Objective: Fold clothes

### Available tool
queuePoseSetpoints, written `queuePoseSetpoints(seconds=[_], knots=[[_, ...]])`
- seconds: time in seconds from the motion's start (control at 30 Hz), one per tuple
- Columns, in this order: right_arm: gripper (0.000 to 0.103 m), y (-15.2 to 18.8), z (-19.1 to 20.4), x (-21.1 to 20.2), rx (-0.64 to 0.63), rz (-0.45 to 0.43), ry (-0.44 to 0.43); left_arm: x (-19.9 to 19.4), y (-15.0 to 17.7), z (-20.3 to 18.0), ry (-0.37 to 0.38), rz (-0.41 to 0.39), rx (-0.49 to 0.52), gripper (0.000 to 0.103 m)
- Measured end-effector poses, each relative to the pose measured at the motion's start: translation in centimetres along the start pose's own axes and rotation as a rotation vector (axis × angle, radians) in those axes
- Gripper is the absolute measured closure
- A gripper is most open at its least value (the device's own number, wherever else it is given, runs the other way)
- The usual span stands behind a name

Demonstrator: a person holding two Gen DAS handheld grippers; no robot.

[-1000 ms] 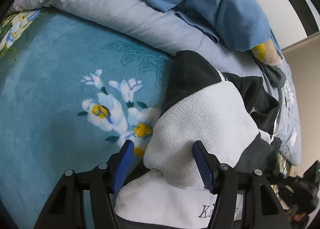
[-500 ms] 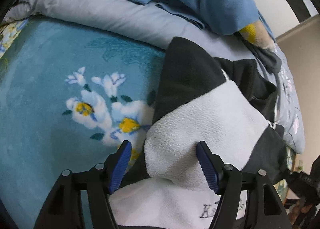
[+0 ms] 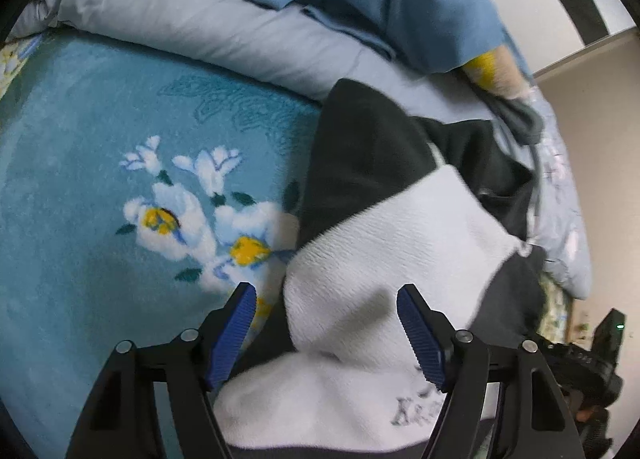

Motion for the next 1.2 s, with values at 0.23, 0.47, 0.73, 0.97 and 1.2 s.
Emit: queuePoseSetpoints(seconds=[0.23,0.47,0.73,0.97,1.2], knots=[[0.059,4.7,-1.3,-4.1,0.088,-0.034,-0.014,-5.0,2.0,1.3,0.043,-0.035,0.019,0.02],[0.054,12.4,-3.6,-8.2,0.179,-0.051,0.016,-8.4,8.5,4.8,0.032,0.112,0.104,0.018],[0.052,21.3,-6.1,-12.0,0.244,-0.011,0.026,-11.2,15.5,6.5,0.006,0.218,0.235,0.011],[0.052,25.1,-9.4,-11.9,0.216,0.042,0.034,-11.7,19.3,8.5,-0.052,0.197,0.194,0.008],[0.052,24.9,-11.1,-9.9,0.121,0.046,-0.029,-11.6,21.0,9.7,-0.052,0.157,0.16,0.008]])
Point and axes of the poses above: each gripper's, at about its wrist camera, not at the fingertips, and x roughly the way its jaws point, z to its left, y to its underside, the point moved 10 cm from there along x, roughly the way its jaws point, and after that the axes turned 13 degrees about -z, right-handed, at the moved point
